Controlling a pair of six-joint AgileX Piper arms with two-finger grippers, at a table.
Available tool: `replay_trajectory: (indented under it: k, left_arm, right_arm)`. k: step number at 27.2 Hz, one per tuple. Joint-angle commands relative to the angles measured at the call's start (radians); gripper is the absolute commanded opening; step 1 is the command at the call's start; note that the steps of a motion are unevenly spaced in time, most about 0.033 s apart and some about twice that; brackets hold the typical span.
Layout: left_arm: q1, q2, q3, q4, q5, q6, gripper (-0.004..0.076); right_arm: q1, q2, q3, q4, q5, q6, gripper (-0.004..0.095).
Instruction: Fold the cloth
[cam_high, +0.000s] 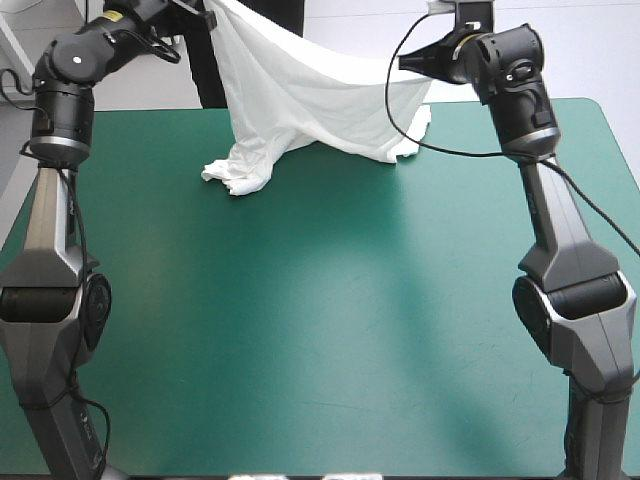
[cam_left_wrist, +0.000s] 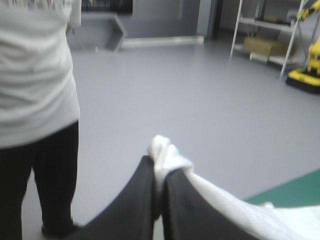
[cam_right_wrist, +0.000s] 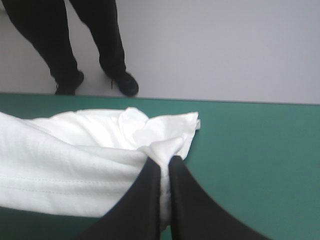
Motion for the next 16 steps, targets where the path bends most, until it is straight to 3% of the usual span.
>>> replay_trajectory:
  k: [1, 10, 13, 16]
  left_arm:
    - [-0.005, -0.001, -0.024, 0.103, 0.050, -0.143, -0.0010]
    - [-0.080, 0.069, -0.023, 0.597, 0.345, -0.503, -0.0010]
    - [-0.115, 0.064, -0.016, 0.634, 0.435, -0.516, -0.0010]
    - [-0.154, 0.020, 0.063, 0.705, 0.454, -0.541, -0.0010]
  right_arm:
    - [-0.008, 0.006, -0.027, 0.021, -0.048, -0.019, -0.0017]
    - [-0.025, 0.134, -0.027, 0.053, 0.126, -0.064, -0.0017]
    - [-0.048, 0.139, -0.009, 0.103, 0.166, -0.092, -0.0017]
    - [-0.060, 0.133, 0.034, 0.130, 0.166, -0.098, -0.0017]
